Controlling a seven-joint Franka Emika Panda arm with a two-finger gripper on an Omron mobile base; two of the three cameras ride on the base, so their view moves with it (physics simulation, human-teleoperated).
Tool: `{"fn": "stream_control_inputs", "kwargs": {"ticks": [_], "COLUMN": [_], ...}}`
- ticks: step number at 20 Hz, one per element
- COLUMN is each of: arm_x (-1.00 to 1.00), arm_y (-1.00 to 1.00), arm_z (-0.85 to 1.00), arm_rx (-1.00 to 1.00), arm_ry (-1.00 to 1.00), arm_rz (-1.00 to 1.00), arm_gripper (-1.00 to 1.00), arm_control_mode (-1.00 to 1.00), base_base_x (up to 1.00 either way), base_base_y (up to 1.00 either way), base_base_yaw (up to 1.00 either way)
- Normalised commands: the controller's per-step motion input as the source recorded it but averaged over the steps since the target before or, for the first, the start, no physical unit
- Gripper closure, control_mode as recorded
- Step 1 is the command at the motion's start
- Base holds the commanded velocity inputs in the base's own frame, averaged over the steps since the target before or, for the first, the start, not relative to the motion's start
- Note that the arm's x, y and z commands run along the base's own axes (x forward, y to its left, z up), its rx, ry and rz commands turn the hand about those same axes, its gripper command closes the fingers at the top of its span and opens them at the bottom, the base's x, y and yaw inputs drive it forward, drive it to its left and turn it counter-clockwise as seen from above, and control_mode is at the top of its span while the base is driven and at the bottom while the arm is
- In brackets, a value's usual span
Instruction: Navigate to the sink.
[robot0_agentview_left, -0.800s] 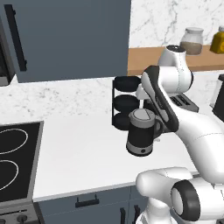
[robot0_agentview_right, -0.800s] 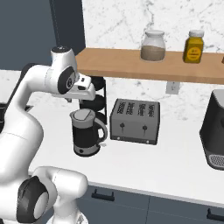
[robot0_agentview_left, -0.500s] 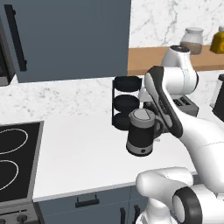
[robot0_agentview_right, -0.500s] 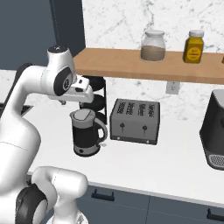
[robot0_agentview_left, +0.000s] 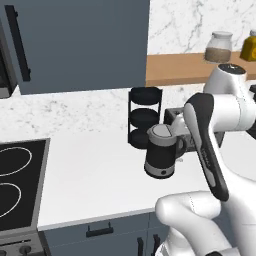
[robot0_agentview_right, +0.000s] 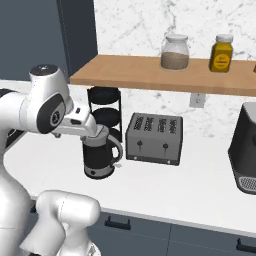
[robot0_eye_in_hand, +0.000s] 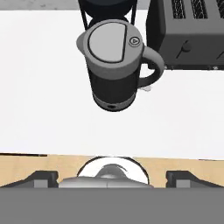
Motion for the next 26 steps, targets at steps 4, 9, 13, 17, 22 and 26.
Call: {"fn": "stream_control_inputs", "kwargs": {"ticks": [4, 9, 13, 17, 22, 26], "arm_x": [-0.74, 0.00, 0.00, 0.00, 0.00, 0.00], "arm_y": [0.00, 0.00, 0.00, 0.00, 0.00, 0.00], "arm_z": [0.00, 0.00, 0.00, 0.00, 0.00, 0.00], "arm_rx": [0.00, 0.00, 0.00, 0.00, 0.00, 0.00], "arm_ry": [-0.02, 0.00, 0.00, 0.00, 0.00, 0.00], "arm_rz": [0.00, 0.00, 0.00, 0.00, 0.00, 0.00], "arm_gripper": [-1.00, -1.00, -1.00, -1.00, -1.00, -1.00], "arm_control_mode": [1.00, 1.00, 1.00, 1.00, 1.00, 1.00], "base_base_x": [-0.21, -0.84, -0.70, -0.34, -0.25, -0.23], "base_base_y": [0.00, 0.00, 0.16, 0.32, 0.09, 0.02], "base_base_yaw": [0.00, 0.06, 0.55, 0.96, 1.00, 1.00]}}
